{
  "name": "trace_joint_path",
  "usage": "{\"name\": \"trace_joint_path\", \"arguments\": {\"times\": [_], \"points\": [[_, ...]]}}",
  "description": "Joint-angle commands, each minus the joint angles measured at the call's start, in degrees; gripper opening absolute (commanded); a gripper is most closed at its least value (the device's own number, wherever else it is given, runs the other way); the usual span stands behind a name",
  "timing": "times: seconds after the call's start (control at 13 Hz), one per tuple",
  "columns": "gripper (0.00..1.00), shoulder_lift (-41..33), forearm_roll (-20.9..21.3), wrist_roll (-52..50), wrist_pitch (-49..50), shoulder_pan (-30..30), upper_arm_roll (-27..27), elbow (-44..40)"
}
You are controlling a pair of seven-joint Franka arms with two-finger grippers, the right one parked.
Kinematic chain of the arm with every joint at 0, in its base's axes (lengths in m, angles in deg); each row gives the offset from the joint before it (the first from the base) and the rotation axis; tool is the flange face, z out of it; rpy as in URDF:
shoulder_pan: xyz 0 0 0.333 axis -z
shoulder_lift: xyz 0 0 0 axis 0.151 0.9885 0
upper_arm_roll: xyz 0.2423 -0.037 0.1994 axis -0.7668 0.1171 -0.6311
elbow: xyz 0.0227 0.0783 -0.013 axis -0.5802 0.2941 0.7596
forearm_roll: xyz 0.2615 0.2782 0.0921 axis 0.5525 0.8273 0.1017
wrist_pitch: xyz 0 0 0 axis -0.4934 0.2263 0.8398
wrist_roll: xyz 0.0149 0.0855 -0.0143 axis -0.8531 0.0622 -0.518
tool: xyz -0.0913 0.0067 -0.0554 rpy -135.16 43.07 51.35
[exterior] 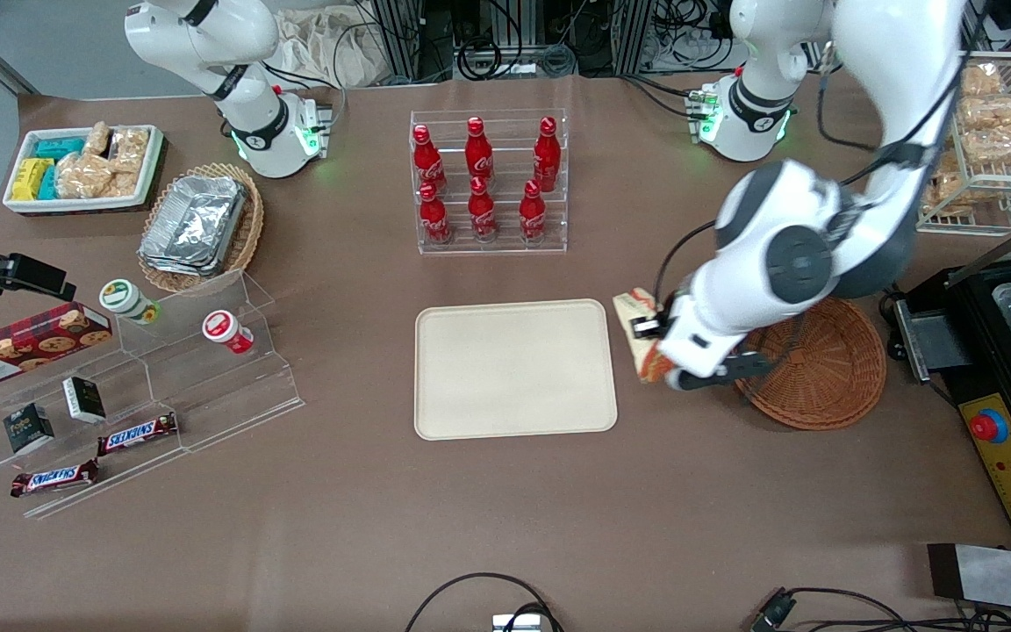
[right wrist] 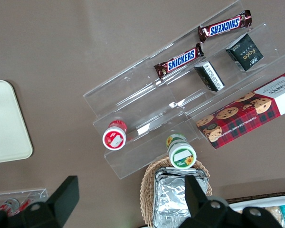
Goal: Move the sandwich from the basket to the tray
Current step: 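Lift the sandwich out of the basket and carry it over the beige tray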
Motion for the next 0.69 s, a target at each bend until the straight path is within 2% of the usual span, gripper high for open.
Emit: {"name": "trace_joint_path", "arguments": {"times": [0.0, 0.23, 0.38, 0.46, 0.54, 0.62], "points": [[0.00, 6.7, 6.6, -3.8, -1.8, 4.9, -0.3, -1.0], [0.00, 12.9, 12.5, -9.4, -7.1, 6.8, -0.3, -0.9], [0.01, 15.4, 13.0, -9.6, -8.5, 6.9, -0.2, -1.4], [0.31, 16.4, 13.1, -10.4, -8.7, 8.6, -0.4, -2.1], [0.71, 17.0, 13.2, -11.1, -8.8, 10.1, -1.5, -2.6], [1.00, 17.3, 14.7, -11.2, -8.8, 11.0, -2.3, -2.8]]}}
